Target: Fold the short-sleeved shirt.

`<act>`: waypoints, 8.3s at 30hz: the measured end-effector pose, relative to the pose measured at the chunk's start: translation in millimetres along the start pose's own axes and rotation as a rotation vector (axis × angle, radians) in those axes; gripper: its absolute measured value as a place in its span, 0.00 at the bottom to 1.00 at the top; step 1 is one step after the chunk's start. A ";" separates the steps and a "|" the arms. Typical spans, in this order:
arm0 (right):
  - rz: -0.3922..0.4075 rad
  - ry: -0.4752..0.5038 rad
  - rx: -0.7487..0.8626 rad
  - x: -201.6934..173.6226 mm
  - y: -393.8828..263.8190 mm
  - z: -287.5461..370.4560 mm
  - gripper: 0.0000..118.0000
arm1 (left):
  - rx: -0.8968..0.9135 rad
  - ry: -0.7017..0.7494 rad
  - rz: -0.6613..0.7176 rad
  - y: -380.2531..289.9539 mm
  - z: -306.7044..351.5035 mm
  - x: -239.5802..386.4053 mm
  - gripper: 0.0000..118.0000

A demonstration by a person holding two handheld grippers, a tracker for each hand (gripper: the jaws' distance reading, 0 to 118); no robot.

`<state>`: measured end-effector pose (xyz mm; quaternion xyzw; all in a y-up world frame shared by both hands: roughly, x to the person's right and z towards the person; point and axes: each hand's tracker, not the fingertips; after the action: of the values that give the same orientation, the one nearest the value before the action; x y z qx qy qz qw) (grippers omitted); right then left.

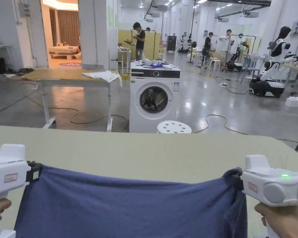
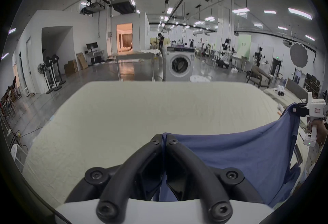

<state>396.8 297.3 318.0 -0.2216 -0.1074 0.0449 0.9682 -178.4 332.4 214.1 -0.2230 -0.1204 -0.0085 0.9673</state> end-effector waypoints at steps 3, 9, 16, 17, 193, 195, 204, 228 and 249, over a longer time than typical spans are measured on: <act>-0.012 0.003 0.100 4.1 38.6 35.7 0.02 | 0.064 0.016 0.006 29.0 33.0 -6.3 0.00; 0.020 -0.012 0.225 8.7 111.5 81.0 0.02 | 0.154 0.035 -0.010 86.9 76.1 -12.6 0.00; 0.007 -0.030 0.280 7.6 191.1 94.1 0.02 | 0.212 0.056 -0.020 161.3 88.2 -17.3 0.00; 0.003 -0.034 0.283 8.6 203.0 91.9 0.02 | 0.218 0.057 -0.015 172.1 88.5 -18.1 0.00; -0.012 0.046 -0.454 -30.4 -302.6 200.3 0.07 | -0.510 0.041 0.126 -287.6 163.2 -11.2 0.03; 0.009 0.060 -0.452 -35.6 -299.4 201.6 0.03 | -0.506 0.043 0.123 -286.6 165.4 -9.4 0.03; -0.130 0.089 -0.372 -15.2 -258.2 229.5 0.02 | -0.373 0.010 0.193 -274.0 189.0 -21.9 0.02; -0.228 0.058 -0.320 -1.7 -160.3 30.8 0.03 | -0.257 0.029 0.166 -160.0 12.1 -23.8 0.02; -0.141 -0.078 0.181 -71.5 -130.5 96.4 0.48 | 0.108 0.047 0.048 -146.7 66.6 33.9 0.48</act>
<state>310.4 211.0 446.5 -0.1231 -0.1556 -0.0052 0.9801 -171.0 230.4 343.2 -0.1731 -0.0926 0.0161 0.9804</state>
